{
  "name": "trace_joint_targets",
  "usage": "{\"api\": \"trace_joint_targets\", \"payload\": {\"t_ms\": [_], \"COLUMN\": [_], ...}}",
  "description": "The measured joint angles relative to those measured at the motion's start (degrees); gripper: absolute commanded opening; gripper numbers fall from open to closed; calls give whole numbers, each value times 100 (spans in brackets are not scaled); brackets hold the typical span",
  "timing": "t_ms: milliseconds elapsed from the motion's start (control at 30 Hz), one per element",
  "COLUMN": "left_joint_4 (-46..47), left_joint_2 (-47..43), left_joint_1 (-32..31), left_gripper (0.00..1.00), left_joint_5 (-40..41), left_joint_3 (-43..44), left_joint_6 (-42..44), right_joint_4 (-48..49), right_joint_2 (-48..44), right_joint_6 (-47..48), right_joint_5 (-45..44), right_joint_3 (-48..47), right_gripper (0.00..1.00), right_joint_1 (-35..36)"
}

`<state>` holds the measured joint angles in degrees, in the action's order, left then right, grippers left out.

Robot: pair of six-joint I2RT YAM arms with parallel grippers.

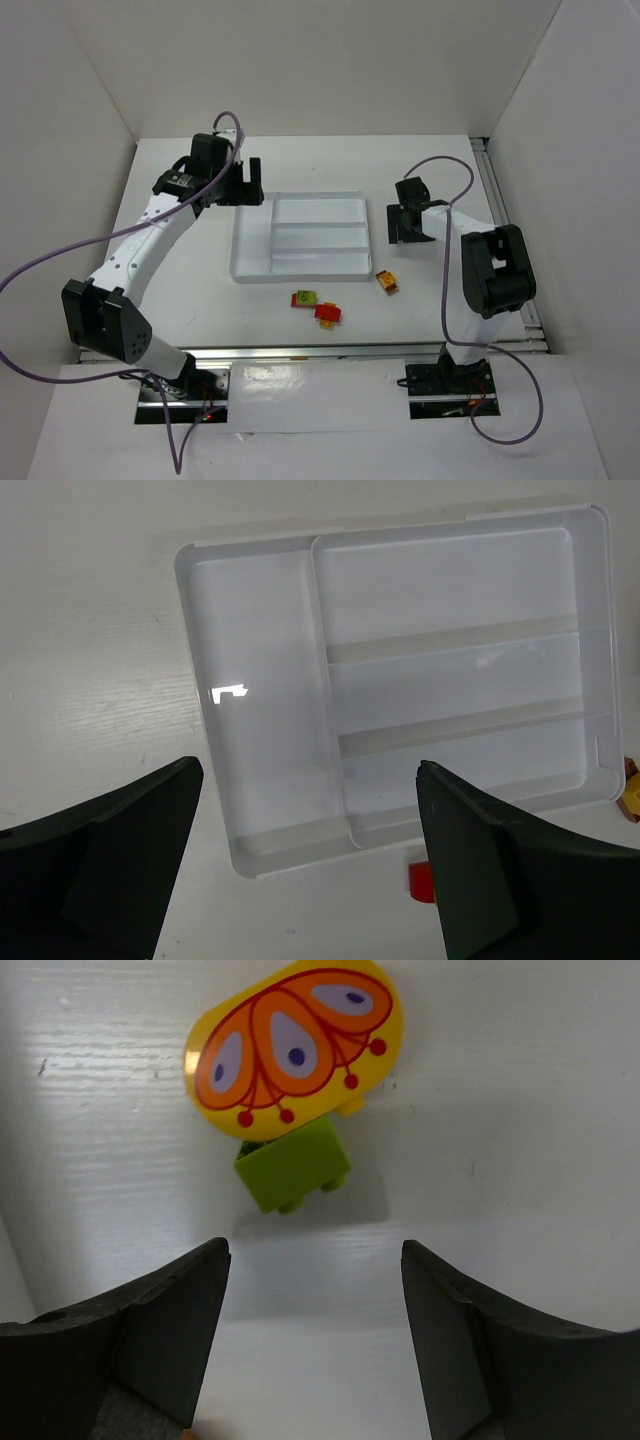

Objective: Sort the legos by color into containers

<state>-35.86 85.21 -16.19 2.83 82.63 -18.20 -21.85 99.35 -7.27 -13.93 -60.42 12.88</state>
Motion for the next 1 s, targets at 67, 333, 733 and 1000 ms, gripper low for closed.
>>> {"api": "trace_joint_targets", "payload": {"t_ms": [67,333,733,1000], "left_joint_4": [-26,-59,-61,-61], "left_joint_2": [0,15,17,44], "left_joint_1": [0,0,0,-42], "left_gripper": [100,100,100,100], "left_joint_5": [-7,31,85,57], "left_joint_3": [11,42,42,42], "left_joint_6": [2,7,-2,-7], "right_joint_4": [111,577,1038,1056], "right_joint_2": [98,190,223,227], "right_joint_6": [118,487,721,721], "right_joint_5": [33,358,748,837], "right_joint_3": [-2,0,11,11], "right_gripper": [81,77,60,57], "right_joint_1": [-103,-258,-264,-264]}}
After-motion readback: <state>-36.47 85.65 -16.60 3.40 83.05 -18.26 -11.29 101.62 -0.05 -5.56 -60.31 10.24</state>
